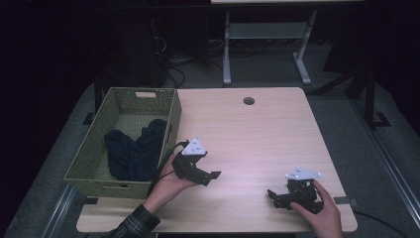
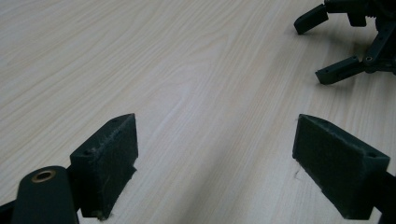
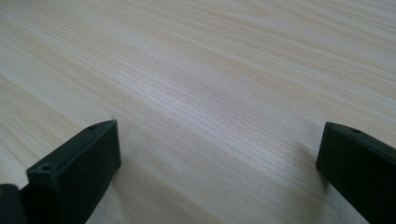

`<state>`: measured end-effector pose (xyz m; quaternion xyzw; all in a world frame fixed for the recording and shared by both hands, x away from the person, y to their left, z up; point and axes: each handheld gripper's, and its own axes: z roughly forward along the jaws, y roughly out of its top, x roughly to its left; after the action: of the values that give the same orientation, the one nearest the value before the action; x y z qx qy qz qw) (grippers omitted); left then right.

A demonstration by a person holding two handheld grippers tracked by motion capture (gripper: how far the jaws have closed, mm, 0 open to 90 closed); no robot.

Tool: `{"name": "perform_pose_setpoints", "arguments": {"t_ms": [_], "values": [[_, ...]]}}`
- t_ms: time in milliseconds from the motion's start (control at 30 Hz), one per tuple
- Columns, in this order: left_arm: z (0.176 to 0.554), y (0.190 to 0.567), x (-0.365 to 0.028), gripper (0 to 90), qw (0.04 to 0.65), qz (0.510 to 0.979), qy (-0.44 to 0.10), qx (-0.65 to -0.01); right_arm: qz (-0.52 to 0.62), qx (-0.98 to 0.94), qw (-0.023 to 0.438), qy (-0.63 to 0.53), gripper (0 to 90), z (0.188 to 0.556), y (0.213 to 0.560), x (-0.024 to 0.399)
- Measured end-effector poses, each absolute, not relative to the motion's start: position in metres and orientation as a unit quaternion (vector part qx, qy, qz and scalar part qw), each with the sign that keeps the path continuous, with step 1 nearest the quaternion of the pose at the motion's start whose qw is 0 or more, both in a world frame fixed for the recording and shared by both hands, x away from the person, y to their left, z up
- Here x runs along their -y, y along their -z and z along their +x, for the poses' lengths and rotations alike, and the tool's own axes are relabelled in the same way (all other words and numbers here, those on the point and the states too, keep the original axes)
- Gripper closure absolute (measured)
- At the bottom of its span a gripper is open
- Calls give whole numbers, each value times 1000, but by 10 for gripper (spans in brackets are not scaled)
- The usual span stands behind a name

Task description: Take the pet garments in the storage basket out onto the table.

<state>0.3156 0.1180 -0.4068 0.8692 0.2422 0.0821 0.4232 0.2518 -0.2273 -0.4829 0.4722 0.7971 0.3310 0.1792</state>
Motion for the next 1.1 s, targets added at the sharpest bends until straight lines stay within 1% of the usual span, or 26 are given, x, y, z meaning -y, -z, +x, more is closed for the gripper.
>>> {"name": "perform_pose_setpoints", "arguments": {"t_ms": [433,1100], "values": [[319,386,-119,137,431,867,-87,-237,474,-797,178,-331,0,252,483,227],[330,360,-132,137,444,858,-100,-238,472,-797,179,-331,0,252,483,227]]}}
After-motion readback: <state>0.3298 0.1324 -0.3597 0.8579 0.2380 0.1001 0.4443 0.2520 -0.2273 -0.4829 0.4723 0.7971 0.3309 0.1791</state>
